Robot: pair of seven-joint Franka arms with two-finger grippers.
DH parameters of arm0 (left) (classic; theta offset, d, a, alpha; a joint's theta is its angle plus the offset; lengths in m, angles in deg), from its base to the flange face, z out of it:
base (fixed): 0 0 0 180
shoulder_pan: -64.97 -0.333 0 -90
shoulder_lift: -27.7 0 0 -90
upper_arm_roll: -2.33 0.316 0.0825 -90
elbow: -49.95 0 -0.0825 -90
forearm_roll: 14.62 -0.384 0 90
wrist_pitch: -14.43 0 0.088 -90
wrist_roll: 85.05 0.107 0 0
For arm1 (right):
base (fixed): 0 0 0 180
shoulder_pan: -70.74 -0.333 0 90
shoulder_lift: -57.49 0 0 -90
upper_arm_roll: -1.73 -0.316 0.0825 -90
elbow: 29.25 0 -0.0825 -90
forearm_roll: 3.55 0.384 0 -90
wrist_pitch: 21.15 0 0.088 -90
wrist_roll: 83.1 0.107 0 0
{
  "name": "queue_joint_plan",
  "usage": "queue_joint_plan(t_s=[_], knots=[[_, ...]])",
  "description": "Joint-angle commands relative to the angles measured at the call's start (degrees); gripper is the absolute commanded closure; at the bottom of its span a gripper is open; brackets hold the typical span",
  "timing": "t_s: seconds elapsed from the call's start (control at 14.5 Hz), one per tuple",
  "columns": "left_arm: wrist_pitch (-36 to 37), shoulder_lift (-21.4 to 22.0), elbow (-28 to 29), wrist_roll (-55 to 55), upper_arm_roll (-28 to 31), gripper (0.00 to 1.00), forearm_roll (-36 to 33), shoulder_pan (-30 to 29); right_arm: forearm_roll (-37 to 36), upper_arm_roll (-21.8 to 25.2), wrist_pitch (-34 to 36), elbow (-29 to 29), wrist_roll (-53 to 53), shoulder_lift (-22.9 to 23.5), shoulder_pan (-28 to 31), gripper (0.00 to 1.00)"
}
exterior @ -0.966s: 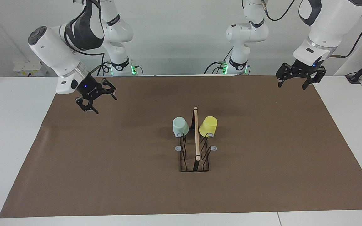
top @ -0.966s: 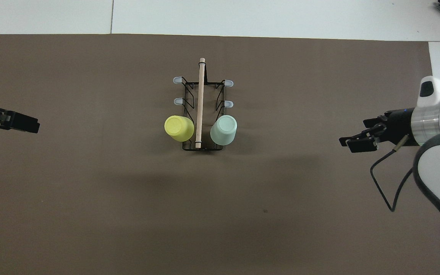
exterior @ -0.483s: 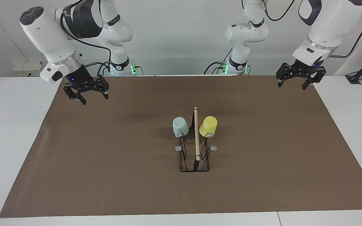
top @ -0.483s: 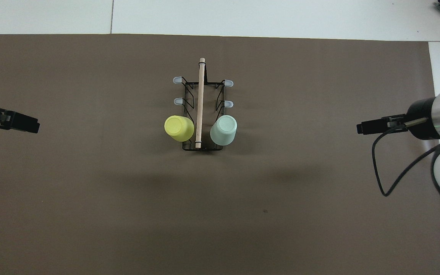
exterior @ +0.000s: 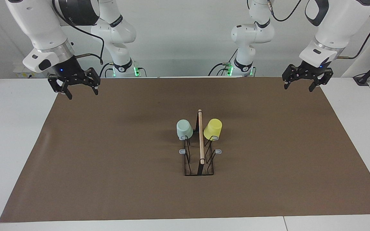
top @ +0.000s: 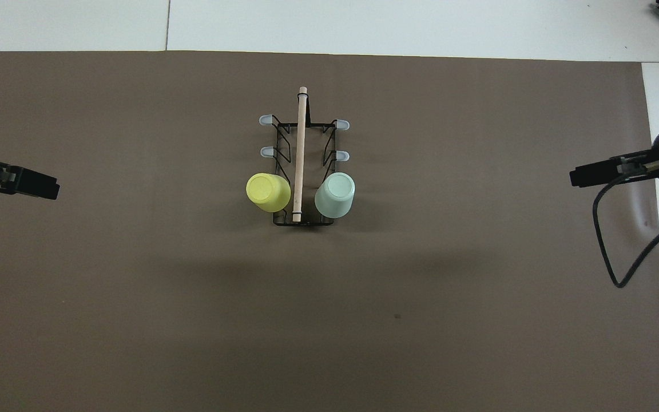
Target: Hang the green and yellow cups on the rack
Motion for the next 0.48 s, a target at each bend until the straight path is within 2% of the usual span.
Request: queue_joint_plan(t_s=[0.0, 0.41], knots=[[-0.3, 1.8, 2.0, -0.6, -0.4, 0.00, -1.1, -0.3, 0.5, -0.7, 2.1, 3.9, 3.5, 0.9, 0.3, 0.00], [-0.2, 1.8, 2.0, -0.6, -0.4, 0.00, -1.1, -0.3, 0.5, -0.8, 1.1, 3.3, 7.6, 1.1, 0.0, 0.00]])
